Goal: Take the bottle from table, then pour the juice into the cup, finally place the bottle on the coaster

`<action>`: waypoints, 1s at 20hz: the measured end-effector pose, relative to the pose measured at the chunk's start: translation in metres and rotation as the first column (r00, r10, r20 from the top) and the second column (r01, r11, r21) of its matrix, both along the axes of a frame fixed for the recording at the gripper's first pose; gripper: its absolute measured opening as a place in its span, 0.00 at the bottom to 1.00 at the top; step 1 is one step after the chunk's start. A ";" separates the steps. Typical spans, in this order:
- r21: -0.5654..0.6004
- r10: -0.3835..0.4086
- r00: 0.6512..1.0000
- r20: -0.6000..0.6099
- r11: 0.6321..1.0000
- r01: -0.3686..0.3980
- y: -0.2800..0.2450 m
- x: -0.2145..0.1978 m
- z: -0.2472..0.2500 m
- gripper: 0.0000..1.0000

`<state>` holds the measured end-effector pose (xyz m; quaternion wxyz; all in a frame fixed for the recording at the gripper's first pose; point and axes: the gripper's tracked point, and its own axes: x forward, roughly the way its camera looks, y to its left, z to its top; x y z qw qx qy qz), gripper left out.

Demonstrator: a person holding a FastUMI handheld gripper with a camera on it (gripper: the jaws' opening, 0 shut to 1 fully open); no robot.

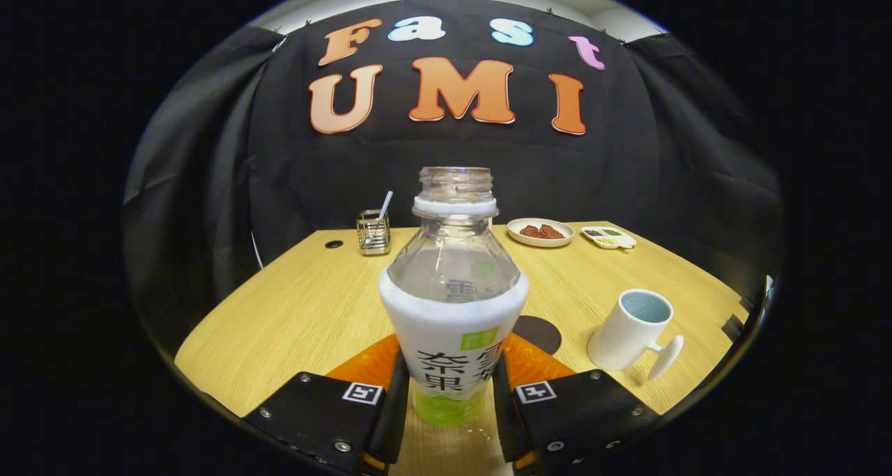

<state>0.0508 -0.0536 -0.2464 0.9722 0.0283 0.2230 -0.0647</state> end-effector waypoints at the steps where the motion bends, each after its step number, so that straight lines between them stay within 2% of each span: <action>1: 0.059 -0.004 1.000 0.013 0.998 0.004 0.002 0.003 0.007 0.55; 5: 0.258 -0.047 0.995 0.090 0.966 0.022 -0.001 0.016 0.037 0.55; 9: 0.392 -0.138 0.986 0.093 0.915 0.091 -0.018 0.027 0.052 0.55; 15: 0.620 -0.244 0.965 0.091 0.773 0.137 -0.038 0.045 0.071 0.55; 20: 0.748 -0.316 0.945 0.085 0.647 0.149 -0.051 0.057 0.082 0.55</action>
